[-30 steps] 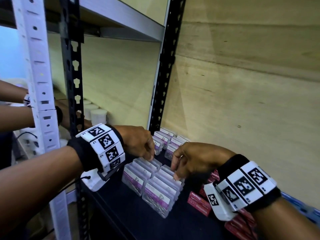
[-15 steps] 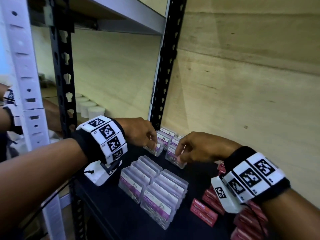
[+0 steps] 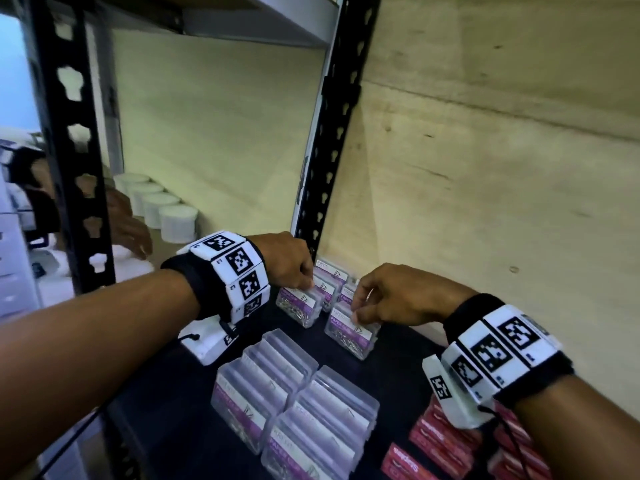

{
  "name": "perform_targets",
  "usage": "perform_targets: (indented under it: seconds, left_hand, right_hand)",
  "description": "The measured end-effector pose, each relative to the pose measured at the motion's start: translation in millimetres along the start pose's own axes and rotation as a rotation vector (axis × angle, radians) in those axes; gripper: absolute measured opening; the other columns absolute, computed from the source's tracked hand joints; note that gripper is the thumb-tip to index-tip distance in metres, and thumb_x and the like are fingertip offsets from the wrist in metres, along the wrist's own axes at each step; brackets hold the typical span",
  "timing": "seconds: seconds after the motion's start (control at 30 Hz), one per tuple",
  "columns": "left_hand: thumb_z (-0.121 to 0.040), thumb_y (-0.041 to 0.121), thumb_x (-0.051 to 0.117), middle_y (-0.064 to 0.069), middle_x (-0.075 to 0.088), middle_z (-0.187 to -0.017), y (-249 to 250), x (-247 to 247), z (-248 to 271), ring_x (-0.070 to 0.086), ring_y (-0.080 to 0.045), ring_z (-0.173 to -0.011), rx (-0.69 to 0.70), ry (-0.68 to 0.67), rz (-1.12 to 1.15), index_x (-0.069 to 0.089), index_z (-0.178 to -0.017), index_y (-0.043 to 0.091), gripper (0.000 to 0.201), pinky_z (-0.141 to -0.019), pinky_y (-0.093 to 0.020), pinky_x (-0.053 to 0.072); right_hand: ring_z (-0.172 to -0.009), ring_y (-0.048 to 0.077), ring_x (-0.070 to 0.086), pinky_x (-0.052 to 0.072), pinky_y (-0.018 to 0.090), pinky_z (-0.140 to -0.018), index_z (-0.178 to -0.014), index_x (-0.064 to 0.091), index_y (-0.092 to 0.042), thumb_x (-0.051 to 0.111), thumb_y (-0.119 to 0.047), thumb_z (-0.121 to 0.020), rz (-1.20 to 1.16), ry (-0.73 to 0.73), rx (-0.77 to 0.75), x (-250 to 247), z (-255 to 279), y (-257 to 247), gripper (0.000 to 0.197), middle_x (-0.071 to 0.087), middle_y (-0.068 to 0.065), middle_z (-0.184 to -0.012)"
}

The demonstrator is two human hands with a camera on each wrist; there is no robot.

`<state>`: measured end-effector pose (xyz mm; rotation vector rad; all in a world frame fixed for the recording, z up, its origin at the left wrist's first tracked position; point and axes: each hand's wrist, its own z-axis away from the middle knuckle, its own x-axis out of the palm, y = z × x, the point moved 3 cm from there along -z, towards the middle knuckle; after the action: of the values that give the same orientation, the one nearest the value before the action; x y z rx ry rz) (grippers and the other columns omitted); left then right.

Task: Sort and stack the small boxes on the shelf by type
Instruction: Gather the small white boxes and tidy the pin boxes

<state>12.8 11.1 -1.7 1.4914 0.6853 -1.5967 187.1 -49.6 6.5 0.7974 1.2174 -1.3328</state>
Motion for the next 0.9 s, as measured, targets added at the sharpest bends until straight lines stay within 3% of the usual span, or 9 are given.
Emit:
perform_targets:
  seconds: [0.13,0.23,0.43,0.57,0.9]
  left_hand:
    - [-0.092,0.044,0.062,0.011,0.068,-0.105,-1,-1,-1,0.060,-0.010,-0.100,0.003,-0.005,0.019,0.074,-0.109,0.028,0.026,-0.088,-0.028,0.047]
    - [-0.089,0.046,0.065,0.013,0.068,-0.101,2,0,1,0.061,-0.010,-0.099,0.010,-0.019,0.025,0.075,-0.107,0.028,0.027,-0.091,-0.030,0.048]
    - [-0.088,0.045,0.067,0.012,0.070,-0.109,16,0,16,0.061,-0.007,-0.098,0.041,-0.054,0.033,0.075,-0.107,0.026,0.028,-0.094,-0.030,0.048]
    - [-0.088,0.042,0.068,0.012,0.072,-0.108,25,2,29,0.063,-0.008,-0.098,0.055,-0.101,0.028,0.076,-0.105,0.026,0.025,-0.096,-0.034,0.050]
    - [-0.091,0.040,0.065,0.012,0.068,-0.095,42,3,56,0.058,-0.007,-0.089,0.070,-0.119,-0.039,0.075,-0.106,0.026,0.023,-0.087,-0.026,0.048]
  right_hand:
    - [-0.092,0.013,0.067,0.052,0.032,-0.089,-0.093,0.068,-0.027,0.078,-0.034,-0.082,-0.027,-0.018,0.015,2,-1,0,0.017,0.074,-0.007,-0.095]
    - [-0.090,0.012,0.068,0.052,0.031,-0.089,-0.093,0.068,-0.027,0.079,-0.033,-0.082,-0.038,-0.031,0.009,2,3,-3,0.016,0.075,-0.006,-0.094]
    - [-0.074,0.008,0.065,0.047,0.023,-0.073,-0.089,0.069,-0.024,0.080,-0.027,-0.081,-0.100,-0.078,-0.010,7,20,-9,0.014,0.076,-0.004,-0.088]
    - [-0.084,0.011,0.068,0.051,0.028,-0.086,-0.097,0.071,-0.019,0.080,-0.025,-0.082,-0.127,-0.099,-0.026,11,34,-14,0.018,0.074,-0.007,-0.086]
    - [-0.091,0.013,0.071,0.051,0.028,-0.089,-0.101,0.071,-0.021,0.079,-0.031,-0.082,-0.071,-0.098,-0.039,18,59,-23,0.023,0.076,-0.004,-0.095]
